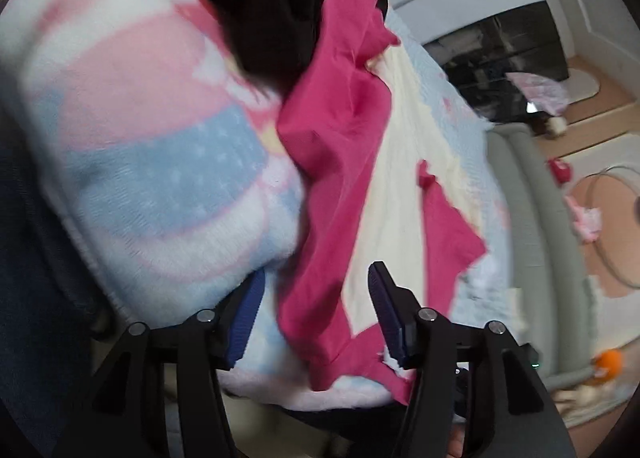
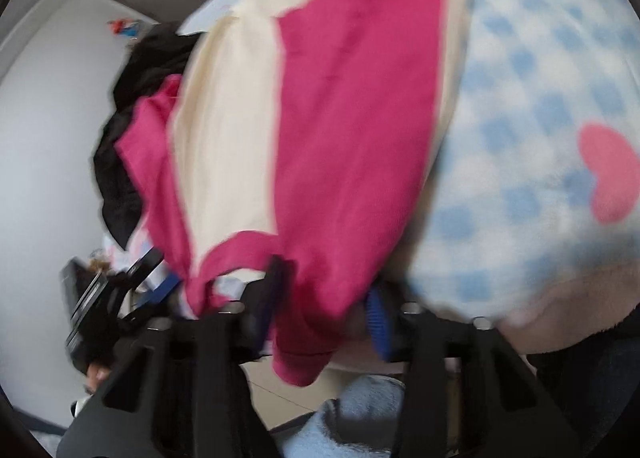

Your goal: Fold clothes

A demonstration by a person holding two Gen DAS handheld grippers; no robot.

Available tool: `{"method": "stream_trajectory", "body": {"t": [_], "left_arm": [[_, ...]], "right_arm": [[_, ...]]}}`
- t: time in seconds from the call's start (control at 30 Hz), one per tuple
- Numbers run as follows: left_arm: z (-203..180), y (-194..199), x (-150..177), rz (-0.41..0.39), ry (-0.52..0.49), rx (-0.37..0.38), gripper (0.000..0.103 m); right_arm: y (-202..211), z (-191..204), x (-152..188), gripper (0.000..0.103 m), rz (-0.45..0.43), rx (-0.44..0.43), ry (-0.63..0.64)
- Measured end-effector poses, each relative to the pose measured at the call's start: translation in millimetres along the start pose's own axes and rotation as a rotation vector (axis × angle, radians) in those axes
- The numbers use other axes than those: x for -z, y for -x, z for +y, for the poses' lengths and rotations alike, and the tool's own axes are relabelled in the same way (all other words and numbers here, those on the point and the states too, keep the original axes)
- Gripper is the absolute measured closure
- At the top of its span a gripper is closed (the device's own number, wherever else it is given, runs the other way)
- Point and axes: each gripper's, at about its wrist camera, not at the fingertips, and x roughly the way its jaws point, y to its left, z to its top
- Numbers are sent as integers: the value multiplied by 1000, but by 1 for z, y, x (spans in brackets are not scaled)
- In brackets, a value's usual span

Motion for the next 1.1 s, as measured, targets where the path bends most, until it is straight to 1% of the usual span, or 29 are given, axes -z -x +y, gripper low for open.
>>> {"method": "stream_trajectory", "body": {"t": [0.03,0.1,0.17,0.2,0.23,0.27,0.3,0.33,0.37,0.43,0.47,0.57,0.6,0.63,0.7,0.73,0.8,0.87,0.9,0.93,0.97,1.0,1.07,1.1], "left_arm": [[-2,-4,0,13,-14,2,43],[-14,-14,5,41,-61,11,34],[-22,-28,12,81,-80,15,34],[-25,-37,16,114,-81,16,34],[-28,-43,20,141,-87,7,41],[-31,-43,24,142,-105,-11,51],[-34,-39,27,127,-130,-32,71],[-36,-34,28,111,-147,-38,83],[-37,-29,26,91,-150,-35,88],[-37,-19,22,48,-146,-29,91],[-38,-16,20,31,-149,-29,91],[-31,-10,15,23,-136,-25,90],[-26,-8,14,23,-123,-30,85],[-20,-7,14,28,-107,-35,75],[-12,-4,13,38,-95,-47,65],[-10,-2,13,40,-94,-48,63],[-10,0,13,44,-99,-44,59],[-8,0,14,55,-95,-5,52],[-7,-3,16,65,-85,23,45],[-5,-8,17,82,-70,48,43],[-3,-13,18,100,-55,71,43],[-3,-20,18,114,-48,78,43],[-11,-32,14,133,-71,71,45],[-16,-36,13,135,-92,65,47]], "right_arm": [[-2,-6,-1,66,-10,-7,-32],[-9,-20,-2,53,-32,-21,-109],[-18,-28,2,53,-33,-61,-143],[-19,-26,3,54,-45,-58,-138],[-18,-21,3,57,-46,-44,-120],[-14,-14,2,74,-61,-32,-91],[-10,-6,2,91,-79,-22,-60],[-6,2,1,94,-97,-11,-28],[-2,10,0,97,-115,0,3],[11,12,2,97,-155,14,25],[13,12,3,97,-158,8,25],[5,2,3,93,-115,-18,-4],[1,-3,4,87,-103,-21,-16],[-2,-8,5,83,-91,-25,-28],[-8,-17,7,82,-67,-31,-52],[-11,-22,9,82,-55,-34,-64],[-9,-17,5,82,-40,-35,-59],[3,-14,3,82,-60,-59,-54],[11,-14,2,81,-82,-67,-55],[17,-18,1,76,-92,-65,-61],[15,-22,1,64,-91,-65,-75],[12,-26,1,55,-88,-66,-90],[-6,-28,2,53,-40,-86,-109],[-12,-25,2,52,-34,-92,-108]]}}
